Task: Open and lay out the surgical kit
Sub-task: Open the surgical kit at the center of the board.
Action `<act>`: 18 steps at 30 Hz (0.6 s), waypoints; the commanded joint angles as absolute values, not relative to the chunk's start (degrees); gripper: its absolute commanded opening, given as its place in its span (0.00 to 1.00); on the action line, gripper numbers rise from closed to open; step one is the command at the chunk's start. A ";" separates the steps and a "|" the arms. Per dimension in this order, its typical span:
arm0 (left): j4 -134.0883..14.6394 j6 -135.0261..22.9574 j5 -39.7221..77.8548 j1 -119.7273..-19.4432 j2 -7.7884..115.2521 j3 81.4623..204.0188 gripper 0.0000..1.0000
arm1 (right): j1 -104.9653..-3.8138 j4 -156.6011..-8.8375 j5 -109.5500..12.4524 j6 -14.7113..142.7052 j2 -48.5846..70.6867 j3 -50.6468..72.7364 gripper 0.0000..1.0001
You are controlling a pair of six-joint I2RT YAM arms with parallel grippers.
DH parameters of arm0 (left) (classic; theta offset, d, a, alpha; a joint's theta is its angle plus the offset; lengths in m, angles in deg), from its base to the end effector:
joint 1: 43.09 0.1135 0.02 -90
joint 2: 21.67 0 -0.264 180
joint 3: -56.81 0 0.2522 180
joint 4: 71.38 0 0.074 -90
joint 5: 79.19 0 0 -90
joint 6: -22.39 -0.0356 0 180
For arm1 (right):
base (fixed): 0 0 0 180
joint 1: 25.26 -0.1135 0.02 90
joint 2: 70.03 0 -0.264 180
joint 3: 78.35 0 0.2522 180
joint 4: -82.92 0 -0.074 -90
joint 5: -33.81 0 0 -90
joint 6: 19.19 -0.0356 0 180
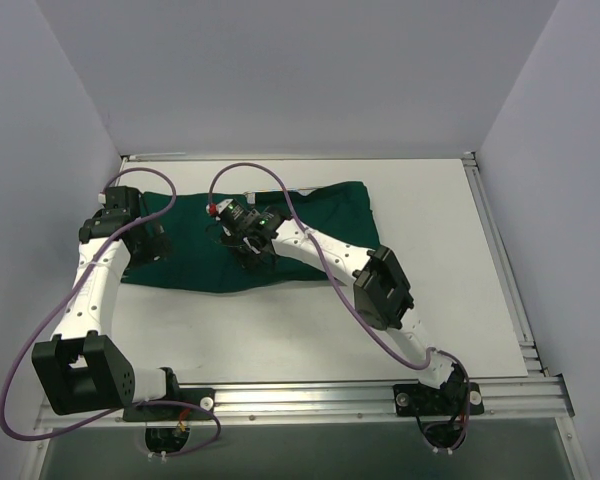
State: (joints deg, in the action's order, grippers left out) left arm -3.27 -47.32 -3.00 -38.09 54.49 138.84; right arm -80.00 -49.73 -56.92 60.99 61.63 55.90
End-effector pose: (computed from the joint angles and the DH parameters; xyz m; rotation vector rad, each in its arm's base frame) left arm 0.2566 0.0310 0.2996 -0.6505 2.5411 0.2285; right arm 0.3036 0.4286 0.2450 -0.9172 2.2354 0.5247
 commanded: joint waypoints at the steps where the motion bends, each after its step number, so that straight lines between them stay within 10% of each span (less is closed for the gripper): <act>1: -5.41 -47.93 -2.12 -37.90 53.65 140.53 1.00 | -79.32 -48.42 -59.27 61.50 57.50 54.51 0.26; 13: -5.41 -47.84 -1.50 -37.90 53.65 140.62 1.00 | -79.32 -48.51 -58.65 61.32 55.39 53.10 0.26; 18: -5.41 -47.84 -1.41 -37.90 53.91 140.80 1.00 | -79.23 -48.86 -58.04 61.58 55.65 52.74 0.07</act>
State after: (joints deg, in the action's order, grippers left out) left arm -3.45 -47.32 -2.12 -38.09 54.49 138.84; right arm -79.65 -50.47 -56.99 61.10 59.55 53.25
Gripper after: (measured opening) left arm 0.999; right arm 0.110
